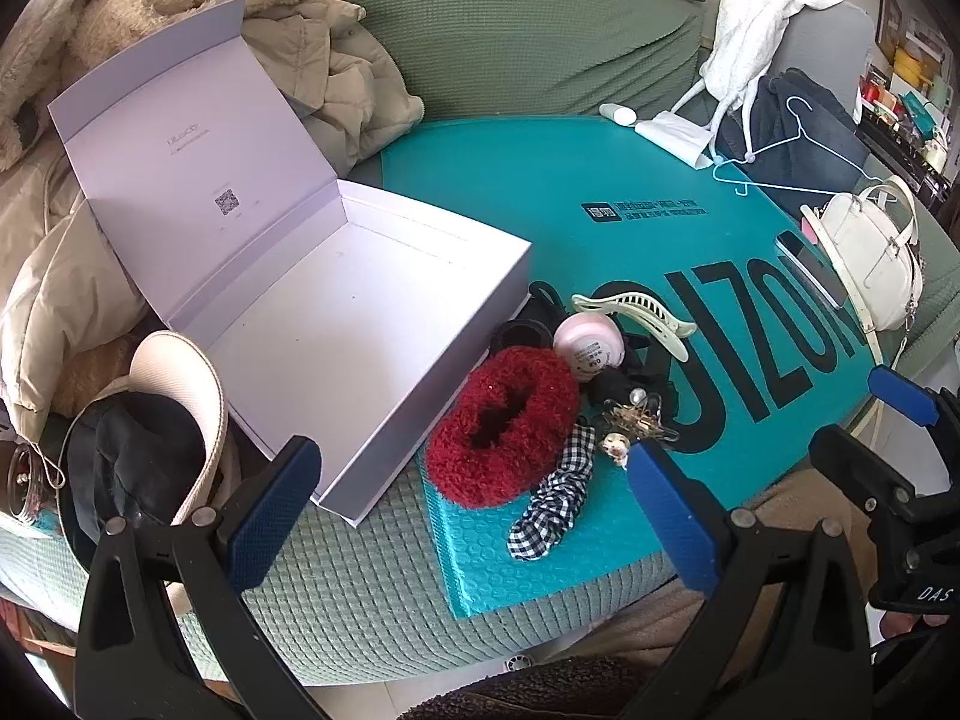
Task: Organize objects
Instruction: 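Move both tools toward the pile of hair accessories on the board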
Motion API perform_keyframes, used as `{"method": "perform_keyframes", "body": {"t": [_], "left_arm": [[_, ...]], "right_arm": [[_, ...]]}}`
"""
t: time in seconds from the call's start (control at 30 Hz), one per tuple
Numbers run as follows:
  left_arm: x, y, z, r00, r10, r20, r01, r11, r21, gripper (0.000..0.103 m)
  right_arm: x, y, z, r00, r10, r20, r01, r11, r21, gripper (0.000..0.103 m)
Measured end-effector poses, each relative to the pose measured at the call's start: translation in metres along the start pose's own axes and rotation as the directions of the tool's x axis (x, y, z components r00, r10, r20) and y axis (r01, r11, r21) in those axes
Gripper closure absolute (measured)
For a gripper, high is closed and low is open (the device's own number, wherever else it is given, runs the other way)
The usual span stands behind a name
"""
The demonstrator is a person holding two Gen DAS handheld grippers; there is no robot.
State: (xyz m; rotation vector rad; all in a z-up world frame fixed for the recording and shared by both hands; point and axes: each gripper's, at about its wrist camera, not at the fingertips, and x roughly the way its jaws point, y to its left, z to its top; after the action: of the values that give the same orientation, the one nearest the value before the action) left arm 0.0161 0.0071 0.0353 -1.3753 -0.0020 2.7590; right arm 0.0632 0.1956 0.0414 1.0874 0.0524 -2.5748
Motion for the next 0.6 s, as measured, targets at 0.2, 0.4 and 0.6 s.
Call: {"method": "perform_keyframes", "body": {"t": [0.2,0.4,0.6], "left_arm": [[-0.002,-0.0019,0.0024,1.0,0.003,-0.003,-0.003,1.0,0.011,0.001],[-0.0026,-0.0029,0.0036,1.0,-0.003,-0.003,0.003,1.0,0.015,0.001],[-0.0012,-0.0046,-0.0009,0.999,-0.035,-0.011,0.035,0.999,0.01,0.001]], "right_arm": [[-0.0005,0.0012,0.0001,1.0,0.001,-0.001,-0.001,1.0,-0.006,0.001],[-0.0016,0.0016,-0.0004,1.0,0.01,0.003,-0.01,1.0,-0.009,0.001],[-0.002,0.0015,-0.0012,1.0,0.024,0.01,-0.024,1.0,-0.005,0.001]]}}
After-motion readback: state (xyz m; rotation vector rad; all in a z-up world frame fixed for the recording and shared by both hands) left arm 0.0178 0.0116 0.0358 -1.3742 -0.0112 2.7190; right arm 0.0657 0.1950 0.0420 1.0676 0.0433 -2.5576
